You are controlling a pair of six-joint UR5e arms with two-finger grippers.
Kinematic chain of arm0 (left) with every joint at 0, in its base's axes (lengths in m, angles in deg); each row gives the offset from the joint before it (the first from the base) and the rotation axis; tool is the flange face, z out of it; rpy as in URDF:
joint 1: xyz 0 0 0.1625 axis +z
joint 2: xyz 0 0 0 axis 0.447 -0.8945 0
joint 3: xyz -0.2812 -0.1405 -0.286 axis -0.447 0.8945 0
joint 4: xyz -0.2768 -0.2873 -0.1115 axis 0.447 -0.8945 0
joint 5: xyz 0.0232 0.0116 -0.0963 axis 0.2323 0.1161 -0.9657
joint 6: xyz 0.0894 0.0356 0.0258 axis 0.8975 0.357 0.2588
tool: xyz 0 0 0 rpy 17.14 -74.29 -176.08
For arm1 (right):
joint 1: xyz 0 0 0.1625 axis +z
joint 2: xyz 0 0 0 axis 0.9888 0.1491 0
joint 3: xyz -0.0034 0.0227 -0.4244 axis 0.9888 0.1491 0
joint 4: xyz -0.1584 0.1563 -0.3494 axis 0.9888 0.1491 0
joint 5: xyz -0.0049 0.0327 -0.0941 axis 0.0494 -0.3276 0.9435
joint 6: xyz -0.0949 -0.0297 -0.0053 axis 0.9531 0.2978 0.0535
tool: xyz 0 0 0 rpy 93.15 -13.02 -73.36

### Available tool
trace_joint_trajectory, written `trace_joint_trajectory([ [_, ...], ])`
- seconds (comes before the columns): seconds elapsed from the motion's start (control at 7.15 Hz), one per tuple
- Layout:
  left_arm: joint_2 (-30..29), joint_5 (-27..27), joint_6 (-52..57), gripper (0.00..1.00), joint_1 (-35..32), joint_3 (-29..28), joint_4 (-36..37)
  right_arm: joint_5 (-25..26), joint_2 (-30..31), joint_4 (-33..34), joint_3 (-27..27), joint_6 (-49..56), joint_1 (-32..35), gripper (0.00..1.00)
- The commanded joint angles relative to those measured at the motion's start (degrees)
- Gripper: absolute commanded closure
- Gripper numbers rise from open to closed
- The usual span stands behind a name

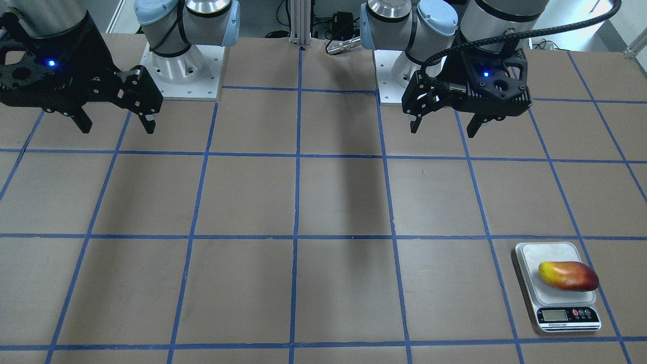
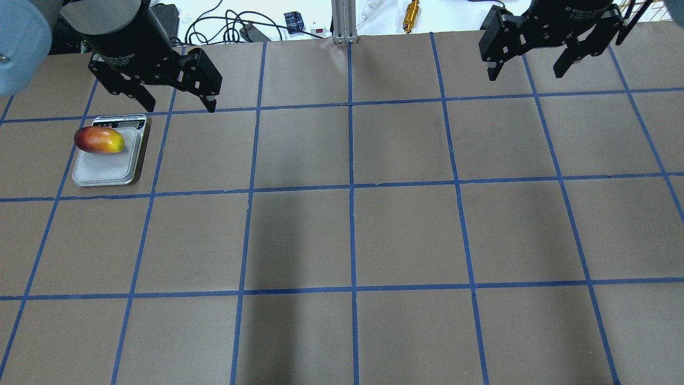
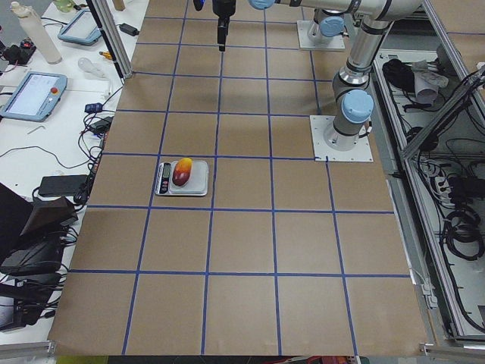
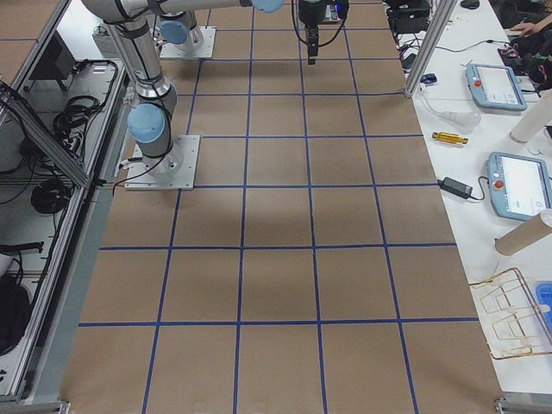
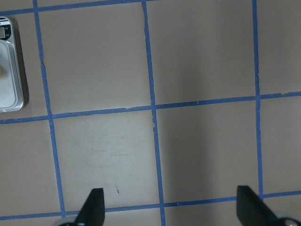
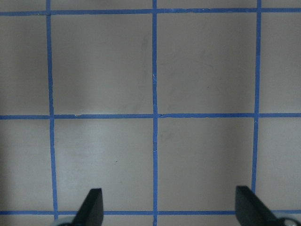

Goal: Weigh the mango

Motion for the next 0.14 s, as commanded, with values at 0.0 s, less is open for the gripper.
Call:
trace_joint_trajectory([
  [0.0,0.4,0.2,0.0,0.0,0.0,0.0,0.0,0.0,0.0,0.0,0.0,0.0,0.0,0.0],
])
